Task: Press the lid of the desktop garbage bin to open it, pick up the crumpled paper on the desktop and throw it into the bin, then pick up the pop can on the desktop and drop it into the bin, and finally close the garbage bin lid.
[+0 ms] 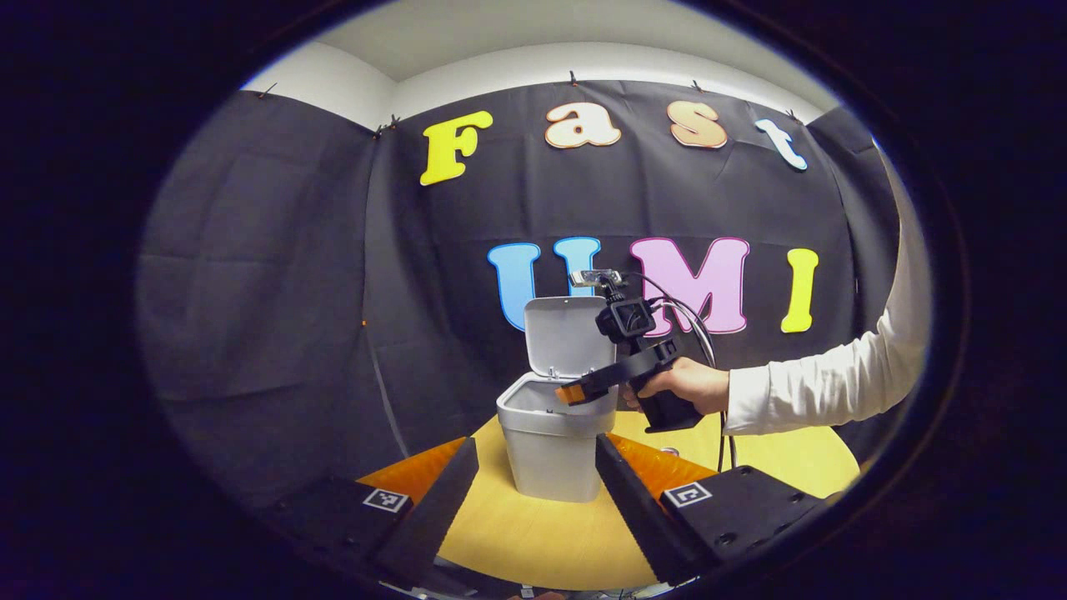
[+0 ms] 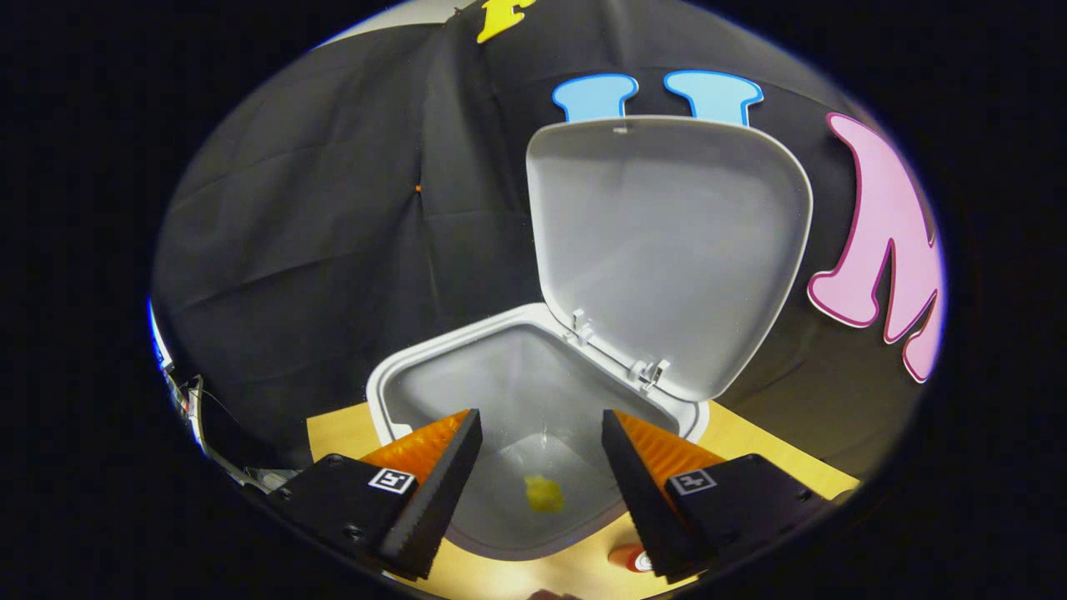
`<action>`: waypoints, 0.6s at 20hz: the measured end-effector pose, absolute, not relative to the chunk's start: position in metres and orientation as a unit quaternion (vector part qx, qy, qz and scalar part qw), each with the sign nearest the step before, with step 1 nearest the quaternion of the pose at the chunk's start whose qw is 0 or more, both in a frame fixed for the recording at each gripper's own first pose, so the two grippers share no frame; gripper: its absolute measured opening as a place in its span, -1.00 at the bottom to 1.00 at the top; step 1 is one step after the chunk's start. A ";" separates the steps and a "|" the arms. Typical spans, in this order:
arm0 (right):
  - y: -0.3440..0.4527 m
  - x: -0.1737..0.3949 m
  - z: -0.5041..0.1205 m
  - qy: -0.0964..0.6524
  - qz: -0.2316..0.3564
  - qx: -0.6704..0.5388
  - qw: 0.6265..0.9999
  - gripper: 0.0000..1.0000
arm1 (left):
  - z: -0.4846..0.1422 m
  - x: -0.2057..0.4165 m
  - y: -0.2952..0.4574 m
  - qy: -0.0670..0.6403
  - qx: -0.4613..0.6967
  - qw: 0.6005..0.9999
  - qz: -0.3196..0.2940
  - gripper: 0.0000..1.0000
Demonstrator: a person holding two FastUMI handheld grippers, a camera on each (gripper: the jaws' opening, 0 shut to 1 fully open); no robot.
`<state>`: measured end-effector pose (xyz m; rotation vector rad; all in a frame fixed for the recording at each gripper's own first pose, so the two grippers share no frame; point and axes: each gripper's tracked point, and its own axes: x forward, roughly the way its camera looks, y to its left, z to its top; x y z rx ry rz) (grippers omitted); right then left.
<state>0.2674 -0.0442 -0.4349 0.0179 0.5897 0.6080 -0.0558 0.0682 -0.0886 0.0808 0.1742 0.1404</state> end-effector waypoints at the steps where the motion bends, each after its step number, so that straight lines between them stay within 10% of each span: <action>1: -0.047 0.266 -0.431 0.285 0.294 0.007 0.912 0.94 | -0.091 -0.054 0.065 0.089 0.038 0.993 0.063 0.90; 12: -0.201 0.226 -0.358 0.204 0.221 0.001 0.954 0.95 | -0.156 0.019 -0.011 0.084 0.005 0.996 -0.042 0.89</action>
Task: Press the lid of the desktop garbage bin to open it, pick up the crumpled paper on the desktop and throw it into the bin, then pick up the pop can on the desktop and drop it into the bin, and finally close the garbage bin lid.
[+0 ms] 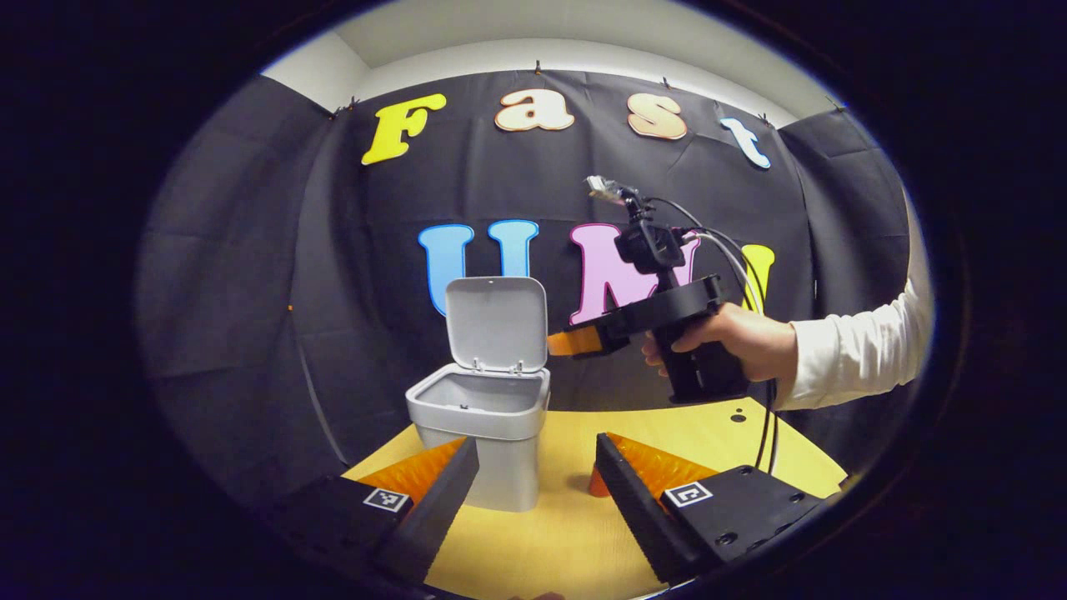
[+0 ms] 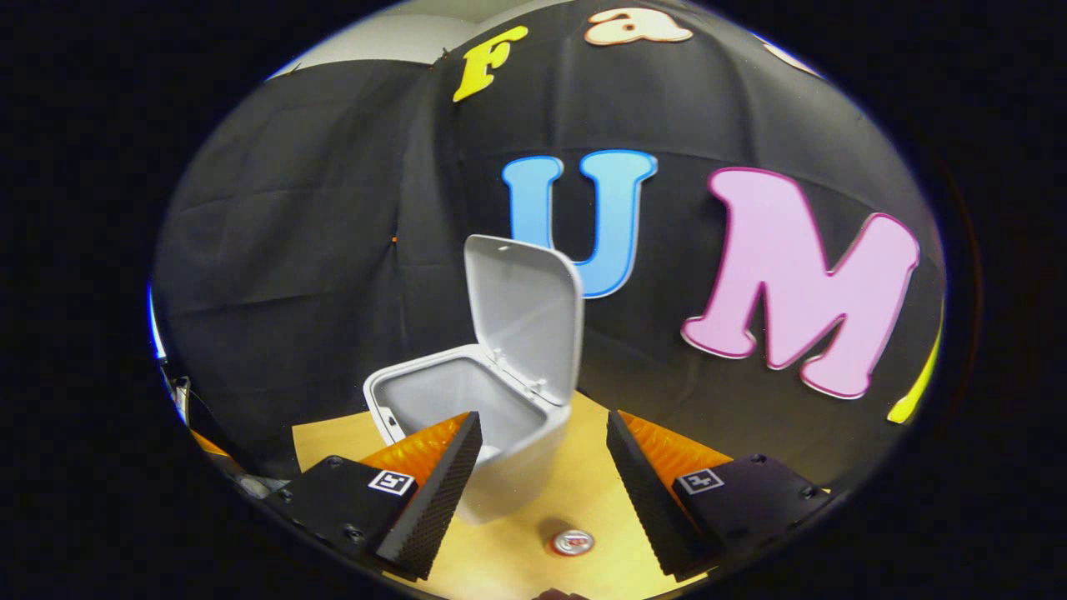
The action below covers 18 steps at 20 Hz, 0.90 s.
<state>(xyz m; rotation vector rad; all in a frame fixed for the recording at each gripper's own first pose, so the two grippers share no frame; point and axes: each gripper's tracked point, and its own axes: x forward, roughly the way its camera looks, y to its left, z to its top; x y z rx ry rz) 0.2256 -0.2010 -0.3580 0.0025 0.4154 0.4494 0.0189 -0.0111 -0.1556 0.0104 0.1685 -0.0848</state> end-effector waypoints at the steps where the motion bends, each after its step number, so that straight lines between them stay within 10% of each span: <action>1: -0.220 0.218 -0.359 0.203 0.207 -0.006 0.957 0.95 | -0.164 0.030 -0.017 0.081 0.004 0.996 -0.047 0.90; 18: -0.407 0.111 -0.368 0.254 0.034 -0.044 0.966 0.95 | -0.347 0.181 -0.132 0.170 0.020 0.974 -0.148 0.96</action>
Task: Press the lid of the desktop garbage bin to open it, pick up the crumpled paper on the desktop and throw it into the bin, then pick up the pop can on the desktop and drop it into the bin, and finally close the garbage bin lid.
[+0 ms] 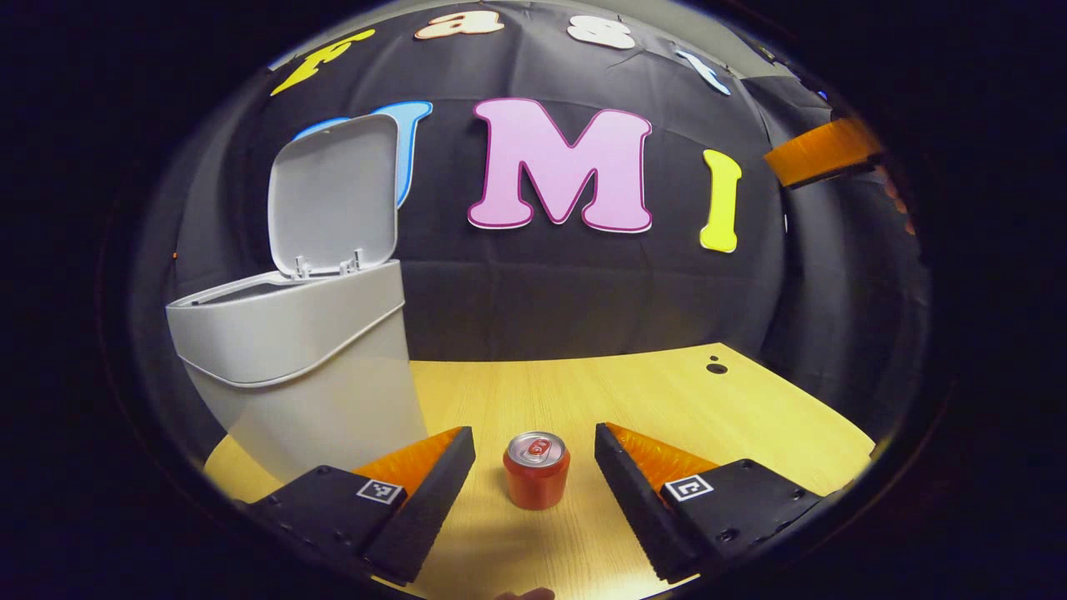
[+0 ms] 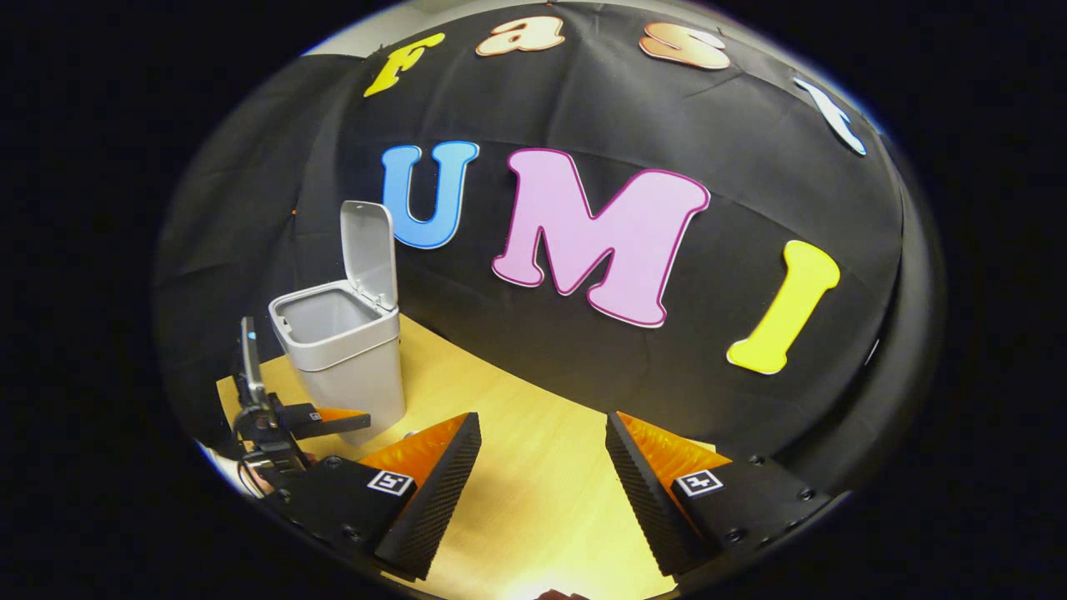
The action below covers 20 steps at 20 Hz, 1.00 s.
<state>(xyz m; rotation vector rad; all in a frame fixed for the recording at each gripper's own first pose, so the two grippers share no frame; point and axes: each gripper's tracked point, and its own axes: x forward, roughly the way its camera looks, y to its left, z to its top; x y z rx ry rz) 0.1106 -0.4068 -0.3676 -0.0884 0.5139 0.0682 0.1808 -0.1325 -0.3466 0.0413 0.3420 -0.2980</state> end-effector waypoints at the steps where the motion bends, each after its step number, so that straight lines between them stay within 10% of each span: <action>1: -0.409 0.110 -0.373 0.260 0.032 -0.043 0.964 0.95 | -0.351 0.185 -0.136 0.170 0.025 0.974 -0.149 0.96; 20: -0.432 0.123 -0.426 0.322 0.044 -0.040 0.945 0.95 | -0.462 0.224 -0.147 0.258 0.033 0.957 -0.129 0.95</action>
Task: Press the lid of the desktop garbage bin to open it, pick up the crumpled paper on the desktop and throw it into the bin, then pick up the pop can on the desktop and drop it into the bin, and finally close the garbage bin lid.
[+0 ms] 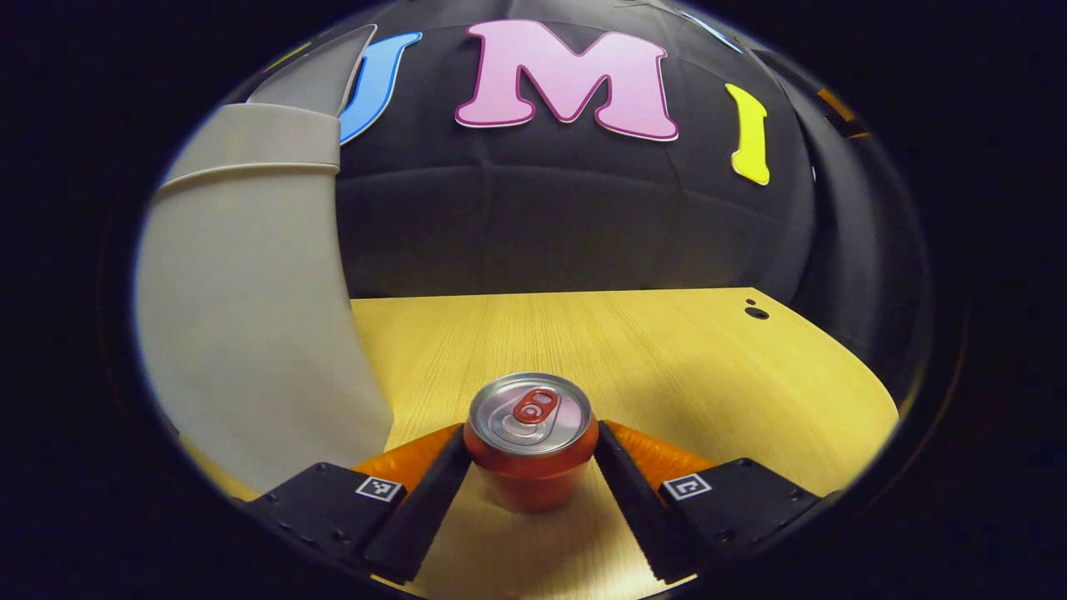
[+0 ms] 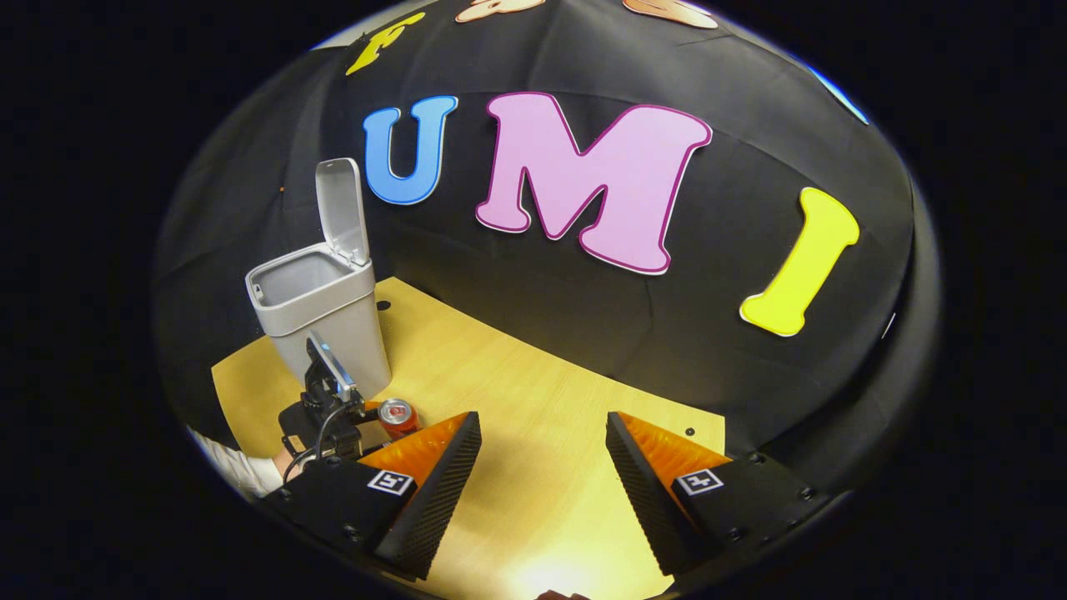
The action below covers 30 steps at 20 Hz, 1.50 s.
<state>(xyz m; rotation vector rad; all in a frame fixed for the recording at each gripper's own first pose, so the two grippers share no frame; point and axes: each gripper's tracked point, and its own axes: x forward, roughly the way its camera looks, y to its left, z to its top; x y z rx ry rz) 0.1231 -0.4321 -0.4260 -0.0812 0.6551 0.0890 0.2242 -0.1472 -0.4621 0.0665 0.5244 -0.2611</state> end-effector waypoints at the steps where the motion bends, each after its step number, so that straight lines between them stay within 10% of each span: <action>1: -0.435 0.121 -0.426 0.322 0.042 -0.041 0.945 0.95 | -0.459 0.225 -0.151 0.259 0.035 0.956 -0.136 0.77; 19: -0.423 0.097 -0.387 0.266 0.020 0.020 0.963 0.95 | -0.108 0.220 -0.090 0.080 0.024 0.988 -0.130 0.65; 30: -0.393 0.099 -0.384 0.262 0.042 0.019 0.964 0.96 | -0.163 0.267 0.048 0.162 0.063 0.984 -0.044 0.66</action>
